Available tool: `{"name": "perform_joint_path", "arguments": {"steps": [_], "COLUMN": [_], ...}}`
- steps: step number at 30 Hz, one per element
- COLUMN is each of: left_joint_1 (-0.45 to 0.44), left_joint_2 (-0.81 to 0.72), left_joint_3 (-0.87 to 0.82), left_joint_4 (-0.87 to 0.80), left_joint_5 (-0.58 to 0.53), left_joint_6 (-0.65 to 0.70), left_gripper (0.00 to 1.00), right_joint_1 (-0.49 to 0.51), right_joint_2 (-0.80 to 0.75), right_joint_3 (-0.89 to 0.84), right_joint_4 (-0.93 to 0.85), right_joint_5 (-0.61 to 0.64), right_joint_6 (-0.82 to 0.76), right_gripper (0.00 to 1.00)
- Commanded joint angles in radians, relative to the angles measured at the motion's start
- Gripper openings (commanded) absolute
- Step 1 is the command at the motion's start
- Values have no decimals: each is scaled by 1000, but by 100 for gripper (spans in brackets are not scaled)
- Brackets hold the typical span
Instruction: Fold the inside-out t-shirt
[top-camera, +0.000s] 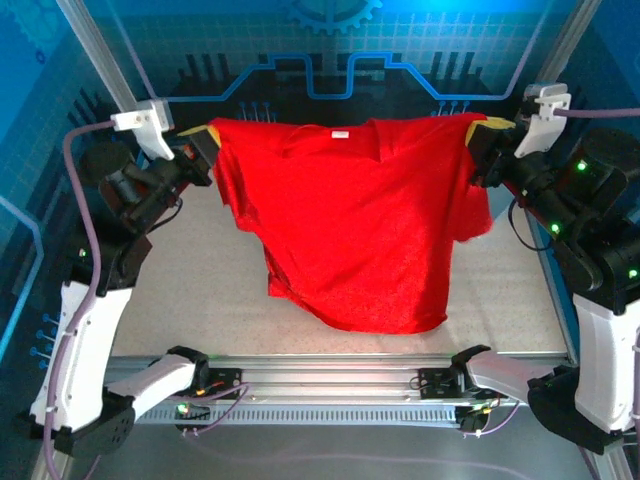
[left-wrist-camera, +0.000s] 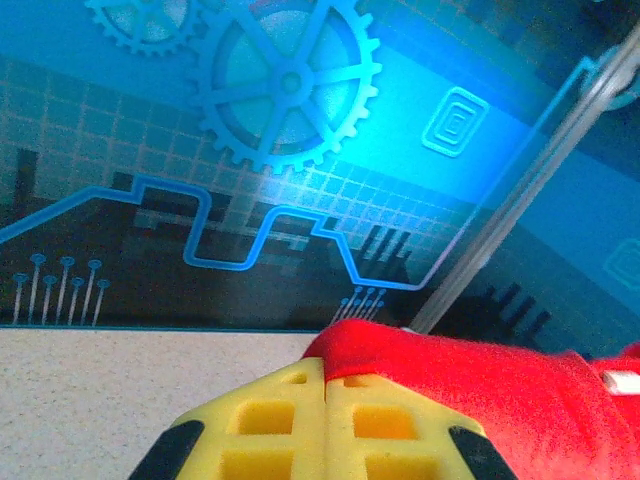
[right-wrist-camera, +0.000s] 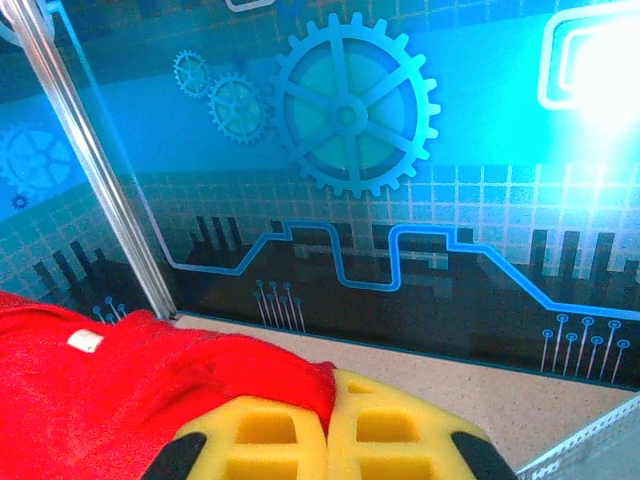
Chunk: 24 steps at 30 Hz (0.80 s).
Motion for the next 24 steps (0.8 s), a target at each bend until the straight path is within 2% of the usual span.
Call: {"name": "perform_joint_path", "arguments": {"steps": [1, 7, 13, 18, 24], "left_joint_1": [7, 7, 7, 7, 8], "left_joint_2": [-116, -280, -362, -280, -44], "left_joint_3": [-36, -146, -169, -117, -96], "left_joint_4": [124, 229, 250, 181, 73], "left_joint_5": [104, 188, 166, 86, -79], "left_joint_6": [-7, -41, -58, -34, 16], "left_gripper": [0, 0, 0, 0, 0], "right_joint_1": [-10, -11, -11, -11, -11], "right_joint_2": [-96, -199, -236, -184, -17], "right_joint_3": [6, -22, -16, -24, -111], "right_joint_4": [30, 28, 23, 46, 110], "right_joint_5": [-43, -134, -143, -120, 17], "right_joint_6": [8, 15, 35, 26, -26], "right_gripper": [0, 0, 0, 0, 0]}}
